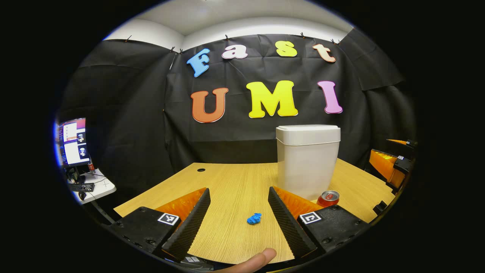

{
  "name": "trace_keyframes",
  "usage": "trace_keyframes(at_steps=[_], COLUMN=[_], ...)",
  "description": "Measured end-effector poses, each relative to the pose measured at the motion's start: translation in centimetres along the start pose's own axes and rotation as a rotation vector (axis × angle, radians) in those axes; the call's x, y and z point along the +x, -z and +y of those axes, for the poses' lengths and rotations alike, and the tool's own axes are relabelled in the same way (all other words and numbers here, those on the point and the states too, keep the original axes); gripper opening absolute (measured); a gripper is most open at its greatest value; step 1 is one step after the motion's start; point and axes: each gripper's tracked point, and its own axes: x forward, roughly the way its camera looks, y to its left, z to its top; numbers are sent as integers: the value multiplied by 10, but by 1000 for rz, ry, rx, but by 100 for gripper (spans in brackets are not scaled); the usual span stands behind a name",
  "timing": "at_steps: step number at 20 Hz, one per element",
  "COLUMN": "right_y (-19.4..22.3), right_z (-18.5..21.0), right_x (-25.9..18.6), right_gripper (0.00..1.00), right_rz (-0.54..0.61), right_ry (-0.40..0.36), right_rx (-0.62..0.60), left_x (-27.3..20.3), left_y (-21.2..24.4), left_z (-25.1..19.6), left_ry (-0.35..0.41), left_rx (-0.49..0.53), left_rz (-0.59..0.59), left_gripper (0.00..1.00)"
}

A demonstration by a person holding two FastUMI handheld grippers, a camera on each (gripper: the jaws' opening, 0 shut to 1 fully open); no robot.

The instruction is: Press the lid of the desktop garbage bin to open it, pick up the crumpled paper on the desktop and throw it into the bin, then pick up the pop can on the desktop and drop it into the bin, and finally close the garbage bin lid.

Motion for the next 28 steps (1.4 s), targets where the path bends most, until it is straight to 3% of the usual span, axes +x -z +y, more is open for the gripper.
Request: trace_keyframes(at_steps=[5, 7, 8, 9, 13, 14, 16, 19, 23, 26, 28], right_y=[-5, -15, -20, -23, -41, -43, -47, -59, -82, -85, -85], right_z=[5, 5, 2, 3, 13, 13, 13, 40, 46, 68, 67], right_x=[3, 6, 10, 13, 32, 38, 48, 62, 98, 133, 156], right_gripper=[98, 93, 82, 77, 30, 12, 0, 0, 0, 0, 0], right_rz=[-11, -29, -35, -41, -46, -45, -34, -20, -37, 26, 91], right_ry=[-12, -6, 4, 3, -47, -47, -38, -146, -131, -162, -135], right_rx=[71, 101, 111, 117, 154, 160, 165, 167, 78, 72, 73], left_x=[3, 4, 5, 7, 12, 13, 17, 19, 21, 22, 24], left_y=[4, 8, 10, 13, 19, 20, 22, 24, 29, 27, 28], left_z=[-4, -8, -9, -10, -9, -9, -5, -4, -5, 0, 3], left_ry=[10, 20, 24, 27, 29, 29, 21, 22, 34, 27, 23], left_rx=[-12, -15, -15, -19, -44, -50, -57, -68, -77, -75, -76], left_rz=[8, 17, 26, 31, 52, 55, 60, 68, 83, 80, 81], left_gripper=[99, 99, 99, 99, 99, 99, 99, 99, 99, 99, 99])
